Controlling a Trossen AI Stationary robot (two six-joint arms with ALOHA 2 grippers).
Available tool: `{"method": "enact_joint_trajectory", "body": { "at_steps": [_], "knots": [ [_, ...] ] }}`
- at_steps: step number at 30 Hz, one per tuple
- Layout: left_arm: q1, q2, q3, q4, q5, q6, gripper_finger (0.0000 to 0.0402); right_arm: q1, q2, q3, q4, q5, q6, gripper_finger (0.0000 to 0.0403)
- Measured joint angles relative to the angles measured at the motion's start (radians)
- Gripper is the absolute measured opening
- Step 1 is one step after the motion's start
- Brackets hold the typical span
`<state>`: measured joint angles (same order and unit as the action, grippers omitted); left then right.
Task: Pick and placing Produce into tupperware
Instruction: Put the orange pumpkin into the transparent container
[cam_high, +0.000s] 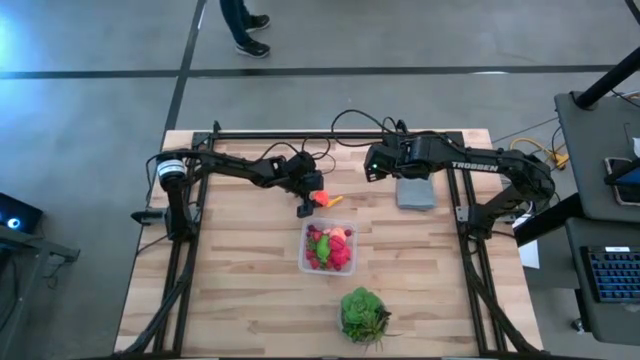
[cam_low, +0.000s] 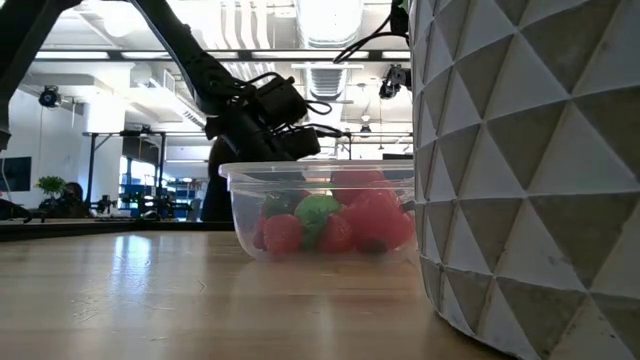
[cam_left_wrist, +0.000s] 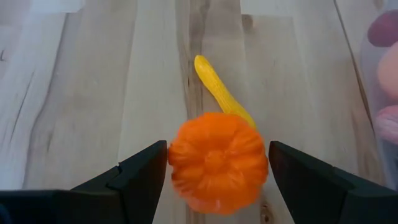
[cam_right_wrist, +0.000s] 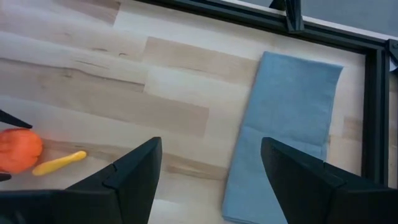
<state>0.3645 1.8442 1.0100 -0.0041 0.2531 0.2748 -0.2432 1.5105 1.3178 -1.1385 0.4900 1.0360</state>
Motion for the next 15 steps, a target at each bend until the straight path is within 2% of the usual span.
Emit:
{"method": "enact_joint_trajectory", "body": {
  "at_steps": [15],
  "knots": [
    [0.000,0.051,-0.001,0.028,0.001,0.002,0.0267,0.000,0.000,-0.007,0.000,0.000,0.002,0.0267]
  ]
}}
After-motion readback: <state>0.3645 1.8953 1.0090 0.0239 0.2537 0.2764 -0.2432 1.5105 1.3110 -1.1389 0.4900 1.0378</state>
